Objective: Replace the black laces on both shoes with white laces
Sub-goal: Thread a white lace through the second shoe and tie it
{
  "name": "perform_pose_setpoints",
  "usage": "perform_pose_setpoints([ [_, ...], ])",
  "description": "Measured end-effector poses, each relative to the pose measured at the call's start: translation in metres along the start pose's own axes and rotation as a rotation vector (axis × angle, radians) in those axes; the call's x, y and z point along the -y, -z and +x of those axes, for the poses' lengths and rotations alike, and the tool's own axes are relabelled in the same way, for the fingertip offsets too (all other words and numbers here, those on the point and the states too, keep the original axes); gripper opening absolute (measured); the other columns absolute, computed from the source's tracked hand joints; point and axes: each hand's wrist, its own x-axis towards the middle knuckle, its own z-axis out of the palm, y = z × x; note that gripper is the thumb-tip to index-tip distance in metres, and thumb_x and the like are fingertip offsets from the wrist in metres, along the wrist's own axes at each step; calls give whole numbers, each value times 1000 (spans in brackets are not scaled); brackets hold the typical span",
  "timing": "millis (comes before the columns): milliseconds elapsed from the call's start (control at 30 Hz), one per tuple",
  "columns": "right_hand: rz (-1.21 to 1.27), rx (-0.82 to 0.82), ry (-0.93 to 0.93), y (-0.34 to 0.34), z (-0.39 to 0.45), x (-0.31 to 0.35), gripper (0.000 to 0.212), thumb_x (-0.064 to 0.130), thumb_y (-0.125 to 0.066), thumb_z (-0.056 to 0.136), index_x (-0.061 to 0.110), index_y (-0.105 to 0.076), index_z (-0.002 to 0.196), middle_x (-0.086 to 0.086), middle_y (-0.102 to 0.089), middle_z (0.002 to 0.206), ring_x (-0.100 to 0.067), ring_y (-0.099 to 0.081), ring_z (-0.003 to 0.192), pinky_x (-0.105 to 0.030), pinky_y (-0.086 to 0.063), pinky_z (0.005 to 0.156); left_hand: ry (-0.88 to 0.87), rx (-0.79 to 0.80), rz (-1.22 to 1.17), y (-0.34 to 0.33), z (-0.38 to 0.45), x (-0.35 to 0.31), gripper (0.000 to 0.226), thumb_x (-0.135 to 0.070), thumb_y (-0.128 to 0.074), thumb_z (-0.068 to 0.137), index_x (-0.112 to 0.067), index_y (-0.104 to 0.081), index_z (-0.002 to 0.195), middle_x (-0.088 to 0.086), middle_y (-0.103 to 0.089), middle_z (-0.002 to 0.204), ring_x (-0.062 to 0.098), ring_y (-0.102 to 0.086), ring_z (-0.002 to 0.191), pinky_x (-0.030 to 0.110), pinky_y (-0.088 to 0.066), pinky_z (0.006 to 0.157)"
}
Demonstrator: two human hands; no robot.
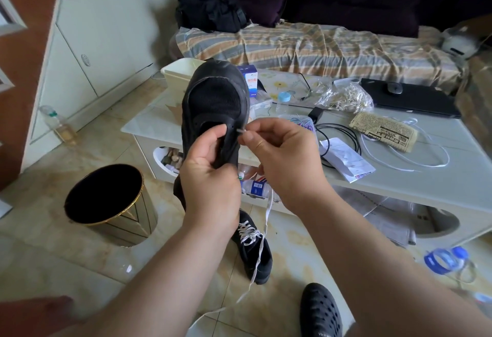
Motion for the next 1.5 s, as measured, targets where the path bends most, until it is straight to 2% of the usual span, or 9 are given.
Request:
perform_pose_setpoints([
  [167,110,45,0,0,2,2,17,5,-70,97,15,-72,83,-4,-77,81,-4,-56,52,-28,-51,57,-5,-1,0,-4,-3,0,74,34,-41,80,-26,-69,113,-10,-78,115,11,-71,116,30,-55,98],
  [333,-55,-7,32,-3,8,-9,16,15,-71,93,21,-75,78,-7,-76,79,-15,-62,65,-56,-60,72,-6,26,0,-4,-5,3,74,36,-39,79,-23,-69,114,-9,-79,111,11,-73,112,31,-55,98],
  [533,-153,-39,62,-1,12,-8,13,16,-70,90,18,-74,78,-13,-71,72,-13,-53,63,-33,-48,63,-45,47,77,-2,-7,4,77,35,-39,77,-25,-70,113,-8,-78,116,11,-71,117,35,-52,107],
  [633,-418,-61,246,5,12,-3,14,17,-70,91,23,-73,78,15,-56,53,-3,-46,51,-23,-40,58,-122,70,200,2,-8,3,76,29,-43,77,-32,-70,115,-9,-77,119,9,-70,118,35,-52,108],
  [800,-713,-184,647,8,13,1,8,6,-72,84,13,-75,83,4,-61,61,-16,-47,66,-30,-39,59,-188,97,307,7,-4,3,77,22,-49,76,-39,-71,117,-4,-78,115,20,-73,112,49,-55,104],
  [1000,-548,-97,385,7,7,1,17,17,-77,89,19,-72,105,11,-77,83,-6,-67,84,-23,-50,79,37,90,123,-3,-14,-3,64,28,-55,83,-28,-64,113,-12,-80,101,3,-75,93,18,-55,76],
  [1167,-519,-106,292,7,8,1,3,20,-78,90,20,-76,92,16,-69,74,-5,-62,80,-11,-44,71,196,108,-60,-8,-13,0,71,37,-41,77,-21,-60,114,-7,-80,97,8,-75,86,20,-56,66],
  [1367,-482,-167,315,-2,7,-7,7,18,-76,89,25,-75,88,11,-62,87,-8,-58,82,-17,-44,76,367,206,-223,-9,-7,-3,74,35,-37,73,-8,-63,128,12,-77,119,28,-74,109,34,-59,79],
  [1500,-453,-200,267,0,9,-9,7,18,-75,89,24,-74,85,12,-62,84,-6,-58,79,-15,-43,71,524,274,-370,-4,-3,-7,75,29,-33,74,-15,-67,124,9,-78,114,25,-76,95,30,-61,71],
])
